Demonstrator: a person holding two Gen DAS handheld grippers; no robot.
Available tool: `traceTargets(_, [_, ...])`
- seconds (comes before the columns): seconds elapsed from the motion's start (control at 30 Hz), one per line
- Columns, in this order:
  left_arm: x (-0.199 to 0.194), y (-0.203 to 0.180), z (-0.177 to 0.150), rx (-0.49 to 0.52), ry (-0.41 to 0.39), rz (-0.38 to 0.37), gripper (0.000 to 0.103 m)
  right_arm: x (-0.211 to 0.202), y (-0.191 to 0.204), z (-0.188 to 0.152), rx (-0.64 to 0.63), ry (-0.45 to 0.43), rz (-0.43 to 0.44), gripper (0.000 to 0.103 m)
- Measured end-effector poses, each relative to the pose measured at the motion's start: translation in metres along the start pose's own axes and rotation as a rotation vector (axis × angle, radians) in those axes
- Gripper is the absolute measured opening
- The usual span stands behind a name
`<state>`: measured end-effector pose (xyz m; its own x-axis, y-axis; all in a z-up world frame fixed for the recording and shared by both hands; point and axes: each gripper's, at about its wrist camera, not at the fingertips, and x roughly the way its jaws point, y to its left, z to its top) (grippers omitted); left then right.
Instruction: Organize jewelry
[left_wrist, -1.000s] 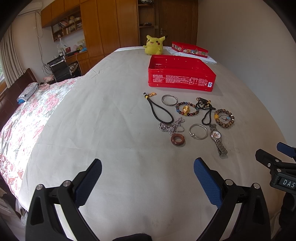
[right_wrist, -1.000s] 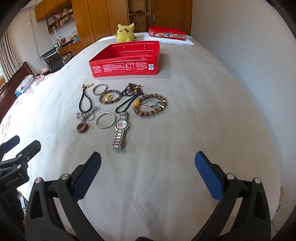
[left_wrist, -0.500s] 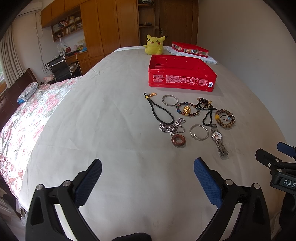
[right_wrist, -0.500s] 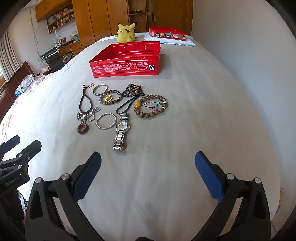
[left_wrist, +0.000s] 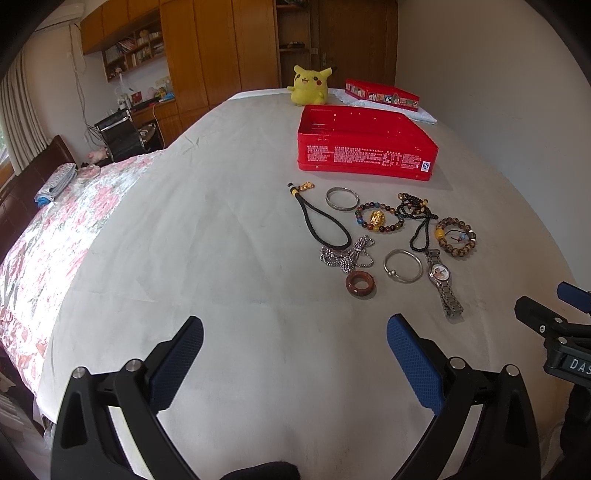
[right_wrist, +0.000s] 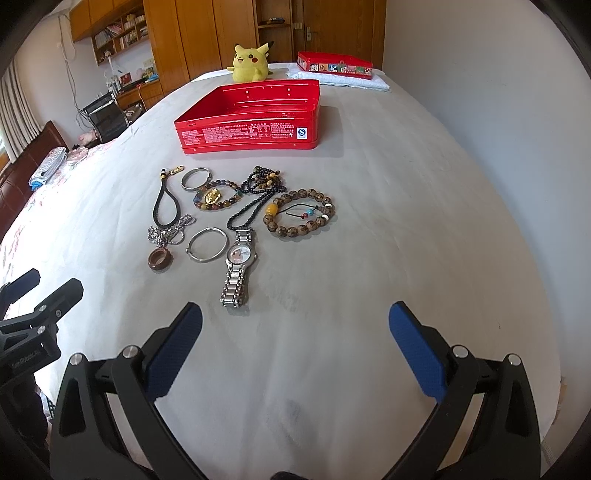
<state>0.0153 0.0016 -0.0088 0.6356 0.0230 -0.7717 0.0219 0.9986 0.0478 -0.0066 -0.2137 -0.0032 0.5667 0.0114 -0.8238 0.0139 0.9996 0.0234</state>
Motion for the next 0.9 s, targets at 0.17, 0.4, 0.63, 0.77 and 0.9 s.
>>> traceTargets(0.17, [0.009,0.001,0.006,0.003,-0.008,-0.002,0.099,0.011,-0.002,0.007,-0.012,0.002,-0.008,0.1])
traceTargets(0.4, [0.035,0.008,0.027,-0.012,0.019,-0.064,0.099,0.036,-0.014,0.035,-0.031,0.028,0.01,0.1])
traceTargets(0.63, [0.085,0.029,0.069,-0.045,0.139,-0.096,0.099,0.077,-0.044,0.072,0.058,0.162,0.135,0.1])
traceTargets(0.77, [0.125,0.042,0.095,-0.115,0.267,-0.164,0.098,0.09,-0.056,0.088,0.108,0.203,0.205,0.1])
traceTargets(0.9, [0.154,0.041,0.119,-0.146,0.336,-0.183,0.091,0.094,-0.051,0.101,0.06,0.179,0.178,0.1])
